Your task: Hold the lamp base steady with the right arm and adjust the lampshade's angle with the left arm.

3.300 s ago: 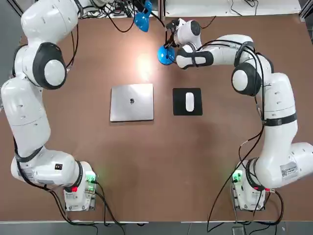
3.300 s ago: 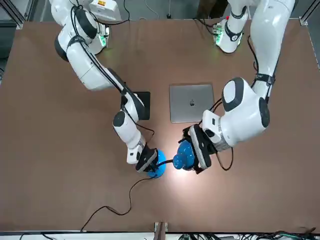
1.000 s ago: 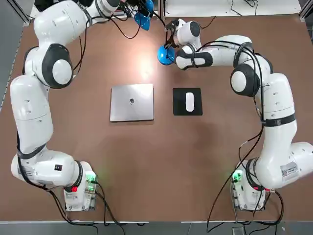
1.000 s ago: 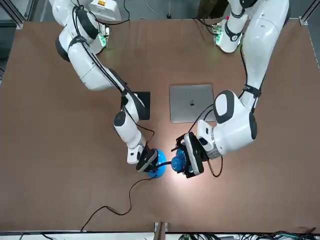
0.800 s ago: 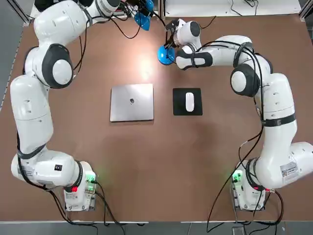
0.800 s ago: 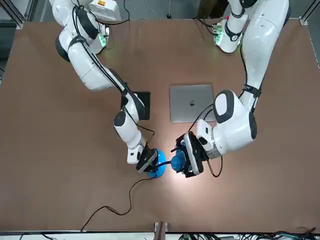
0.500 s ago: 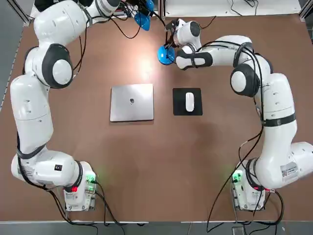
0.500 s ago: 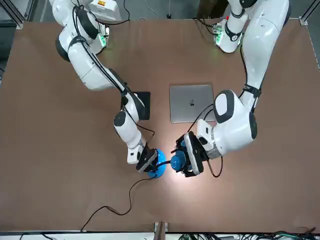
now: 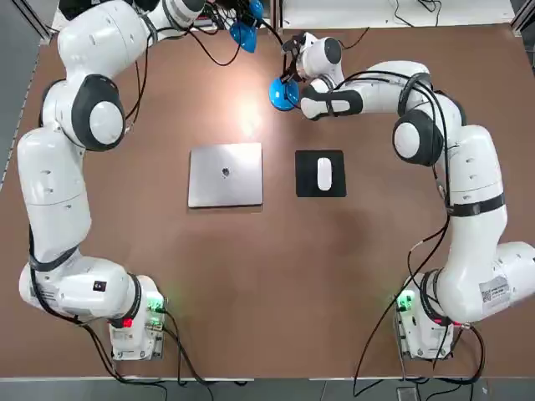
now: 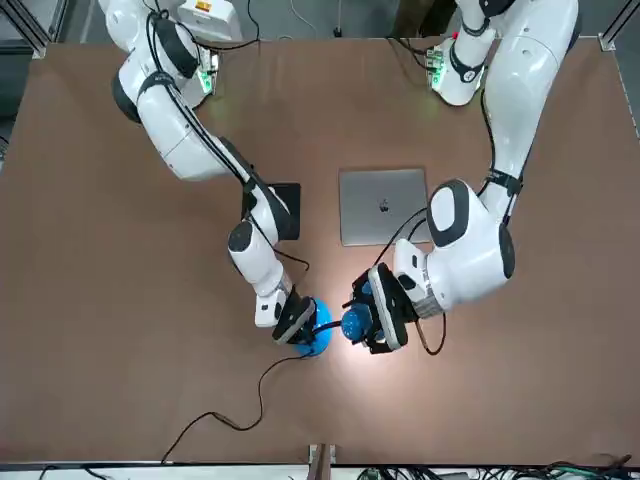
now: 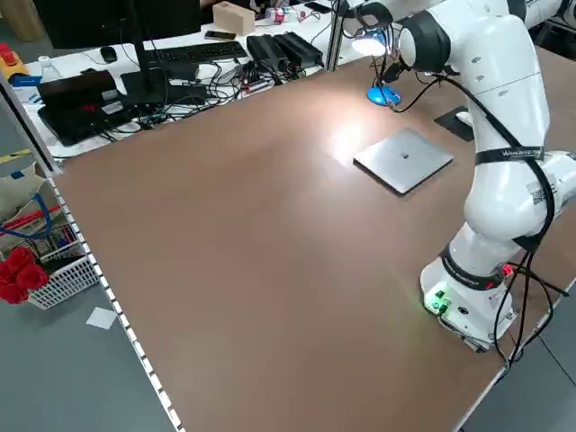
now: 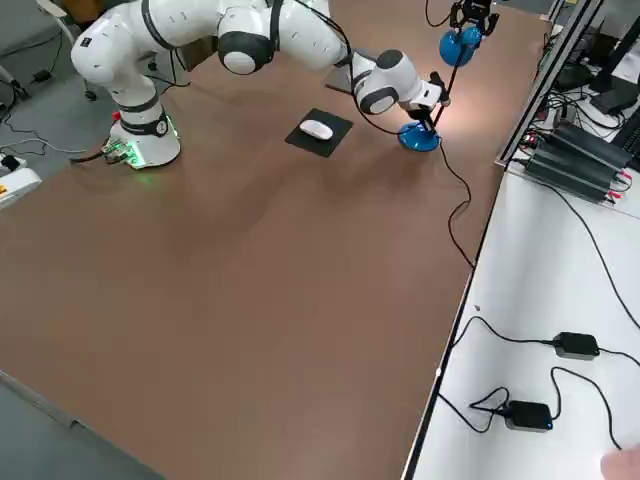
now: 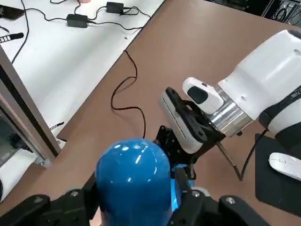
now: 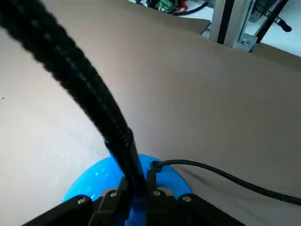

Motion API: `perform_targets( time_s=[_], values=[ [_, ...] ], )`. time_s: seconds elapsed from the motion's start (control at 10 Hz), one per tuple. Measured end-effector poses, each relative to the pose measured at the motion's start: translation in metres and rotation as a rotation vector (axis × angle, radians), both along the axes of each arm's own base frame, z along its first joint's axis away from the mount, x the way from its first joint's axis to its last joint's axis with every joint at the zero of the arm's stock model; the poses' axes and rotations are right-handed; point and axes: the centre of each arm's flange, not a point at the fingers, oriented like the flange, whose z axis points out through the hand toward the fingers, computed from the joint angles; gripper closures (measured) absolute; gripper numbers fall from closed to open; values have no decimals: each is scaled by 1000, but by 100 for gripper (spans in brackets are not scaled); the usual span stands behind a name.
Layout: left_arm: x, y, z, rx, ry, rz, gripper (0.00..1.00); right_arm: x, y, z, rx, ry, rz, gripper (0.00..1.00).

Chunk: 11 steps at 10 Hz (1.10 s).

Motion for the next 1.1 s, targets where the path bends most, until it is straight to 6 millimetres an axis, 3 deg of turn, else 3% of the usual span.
perform_targets(
  time_s=[1.1],
  values=[
    [-4,-1,-3,-41,306,216,33,-1,1,0,-2,-8,3,84]
  ],
)
